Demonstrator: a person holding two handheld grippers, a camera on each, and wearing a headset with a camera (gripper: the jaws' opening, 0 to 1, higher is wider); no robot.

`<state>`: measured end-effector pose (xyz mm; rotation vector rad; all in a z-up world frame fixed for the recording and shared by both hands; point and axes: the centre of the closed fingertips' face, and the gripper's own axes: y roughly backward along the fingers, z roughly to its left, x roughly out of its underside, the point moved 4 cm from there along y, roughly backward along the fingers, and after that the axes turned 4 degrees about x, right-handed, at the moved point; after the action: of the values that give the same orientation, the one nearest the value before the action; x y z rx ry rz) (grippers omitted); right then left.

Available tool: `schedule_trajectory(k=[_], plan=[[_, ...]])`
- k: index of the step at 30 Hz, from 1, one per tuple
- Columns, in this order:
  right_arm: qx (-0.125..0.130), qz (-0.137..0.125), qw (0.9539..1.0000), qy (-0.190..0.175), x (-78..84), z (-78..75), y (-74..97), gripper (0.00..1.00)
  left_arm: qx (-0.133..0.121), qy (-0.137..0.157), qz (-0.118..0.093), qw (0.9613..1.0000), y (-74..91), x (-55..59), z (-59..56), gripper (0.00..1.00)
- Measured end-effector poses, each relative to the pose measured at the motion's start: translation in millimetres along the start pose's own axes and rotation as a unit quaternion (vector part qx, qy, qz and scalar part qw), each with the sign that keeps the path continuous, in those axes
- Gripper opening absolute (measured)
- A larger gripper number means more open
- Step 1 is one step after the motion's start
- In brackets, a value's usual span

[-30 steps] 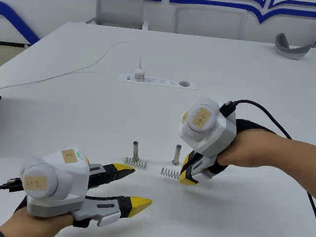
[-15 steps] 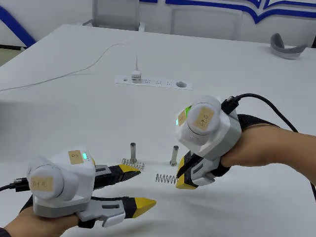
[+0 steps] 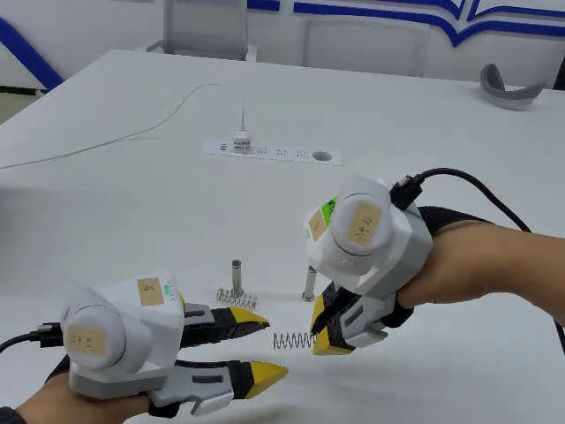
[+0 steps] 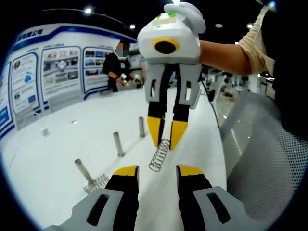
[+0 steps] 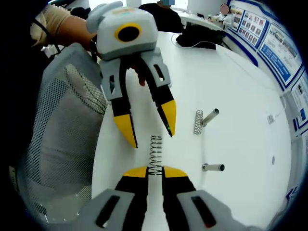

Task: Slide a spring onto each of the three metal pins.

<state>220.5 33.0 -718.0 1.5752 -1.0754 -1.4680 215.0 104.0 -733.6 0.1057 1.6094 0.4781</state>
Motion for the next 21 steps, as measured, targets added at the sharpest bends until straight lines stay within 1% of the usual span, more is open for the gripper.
schedule_trajectory(k=[9, 14, 16, 21], plan=[[-0.005, 0.002, 0.9998, 0.017, -4.2, 4.6, 2.4, 0.12, 0.013, -0.018, 0.000, 0.9998, -3.4, -2.9, -5.4, 0.22], [-0.007, 0.002, 0.9997, 0.023, -6.1, 7.1, 3.3, 0.12, 0.016, -0.027, 0.001, 0.9995, -4.4, -3.1, -7.2, 0.14], [-0.007, 0.002, 0.9996, 0.026, -7.1, 7.6, 4.0, 0.12, 0.015, -0.030, 0.003, 0.9994, -4.3, -2.5, -7.2, 0.13], [-0.005, -0.001, 0.9996, 0.028, -11.4, 7.5, 7.1, 0.12, 0.015, -0.029, 0.005, 0.9995, -4.2, -0.7, -6.6, 0.13]])
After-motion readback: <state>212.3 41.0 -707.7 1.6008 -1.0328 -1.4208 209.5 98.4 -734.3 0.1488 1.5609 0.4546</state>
